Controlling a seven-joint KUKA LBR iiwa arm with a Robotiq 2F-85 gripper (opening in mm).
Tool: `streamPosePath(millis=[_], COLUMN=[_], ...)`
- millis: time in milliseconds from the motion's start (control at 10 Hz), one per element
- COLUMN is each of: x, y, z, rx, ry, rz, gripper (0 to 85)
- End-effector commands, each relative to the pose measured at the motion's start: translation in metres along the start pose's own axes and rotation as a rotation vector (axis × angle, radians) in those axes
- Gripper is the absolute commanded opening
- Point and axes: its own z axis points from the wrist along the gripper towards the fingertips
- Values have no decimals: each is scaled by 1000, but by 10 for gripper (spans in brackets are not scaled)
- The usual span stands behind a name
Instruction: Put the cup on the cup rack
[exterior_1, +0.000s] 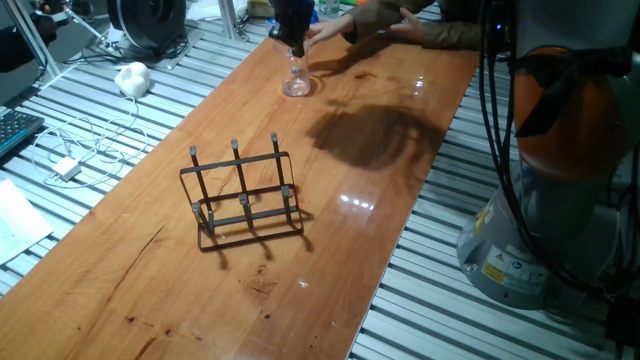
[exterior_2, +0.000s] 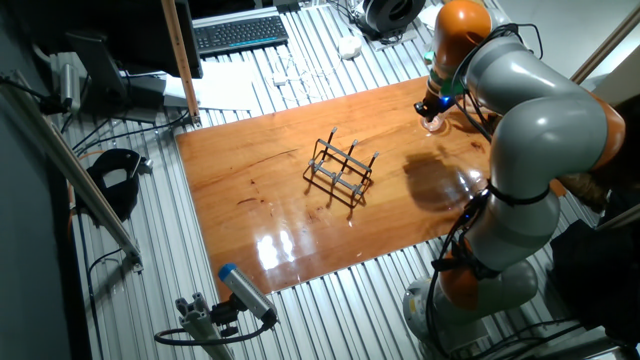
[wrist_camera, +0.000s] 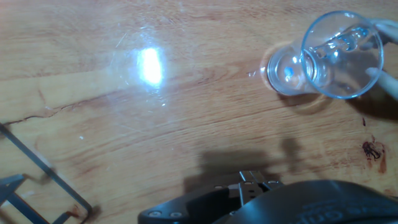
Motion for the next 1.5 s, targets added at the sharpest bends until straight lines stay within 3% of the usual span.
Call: streamPosePath(millis=[0,400,600,1400], x=[0,0,2,3], y=[0,3,8,13], z=[0,-3,-4,-5], rx=[0,-8,-18,-22], ry=[1,10,32,39], rz=[1,10,26,47], gripper=[0,0,0,0])
